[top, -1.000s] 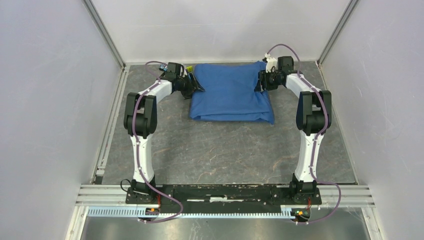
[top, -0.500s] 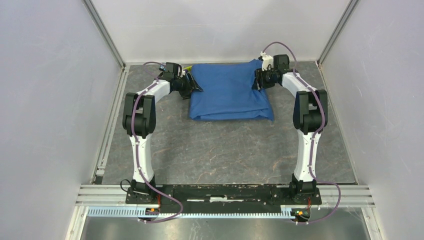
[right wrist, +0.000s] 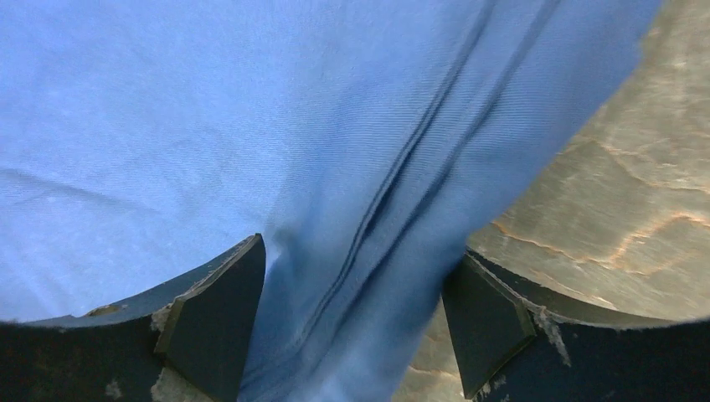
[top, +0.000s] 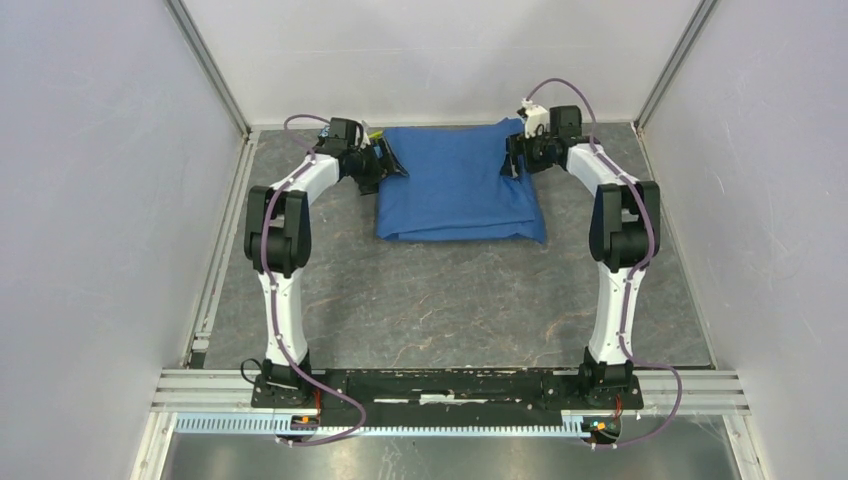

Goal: Open and lay out the surgical kit
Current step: Move the surgical kit at the center of the board, then open the surgical kit at the center of the board.

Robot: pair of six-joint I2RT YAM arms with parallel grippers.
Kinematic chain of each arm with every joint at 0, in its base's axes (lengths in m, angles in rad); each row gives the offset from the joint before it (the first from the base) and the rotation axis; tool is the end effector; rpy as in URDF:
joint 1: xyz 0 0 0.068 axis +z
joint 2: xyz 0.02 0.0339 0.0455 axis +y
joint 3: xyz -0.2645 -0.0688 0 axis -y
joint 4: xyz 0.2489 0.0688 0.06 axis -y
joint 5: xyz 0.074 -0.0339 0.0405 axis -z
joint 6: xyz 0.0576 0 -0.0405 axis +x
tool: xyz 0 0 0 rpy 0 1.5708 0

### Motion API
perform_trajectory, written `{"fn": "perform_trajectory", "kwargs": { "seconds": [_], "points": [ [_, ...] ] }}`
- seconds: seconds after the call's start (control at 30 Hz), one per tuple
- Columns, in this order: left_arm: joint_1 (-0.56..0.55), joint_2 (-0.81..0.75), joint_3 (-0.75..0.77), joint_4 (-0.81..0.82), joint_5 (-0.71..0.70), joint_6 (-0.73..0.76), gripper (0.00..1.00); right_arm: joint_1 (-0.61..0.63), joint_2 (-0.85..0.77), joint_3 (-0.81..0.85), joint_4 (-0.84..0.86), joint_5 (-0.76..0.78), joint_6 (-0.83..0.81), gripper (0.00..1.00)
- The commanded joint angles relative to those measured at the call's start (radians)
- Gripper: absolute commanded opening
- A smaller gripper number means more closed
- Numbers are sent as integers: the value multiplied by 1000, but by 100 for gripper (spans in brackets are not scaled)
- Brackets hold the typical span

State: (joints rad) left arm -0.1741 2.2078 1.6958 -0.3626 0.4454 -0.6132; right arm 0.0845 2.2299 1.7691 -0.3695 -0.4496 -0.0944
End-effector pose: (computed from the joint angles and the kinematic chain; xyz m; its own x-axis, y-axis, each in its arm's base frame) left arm 0.4926 -0.1118 0.1598 -0.8646 -0.3753 -0.3342 -0.0845 0.7642 -0.6394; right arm 0.5126 0.0685 0.1727 -0.6975 -0.1443 -0.7019 -0.4359 0.8629 0.2558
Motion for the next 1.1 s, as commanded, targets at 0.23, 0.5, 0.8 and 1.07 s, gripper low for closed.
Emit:
{"fn": "perform_trajectory", "kwargs": {
  "seconds": [0.23,0.5,0.8,1.07],
  "points": [
    [-62,-347,17,57,-35,394,100,-203,-416,-246,181,-217,-1,97],
    [-466,-271,130,-179,-367,991,93,-242,-752,-612,117,-103,-179,96],
    [-630,-67,350,-275,-433,1112,81,-364,-920,-851,61,-152,-246,95],
    [-671,10,390,-288,-431,1119,78,-453,-923,-910,37,-231,-281,95]
  ]
}}
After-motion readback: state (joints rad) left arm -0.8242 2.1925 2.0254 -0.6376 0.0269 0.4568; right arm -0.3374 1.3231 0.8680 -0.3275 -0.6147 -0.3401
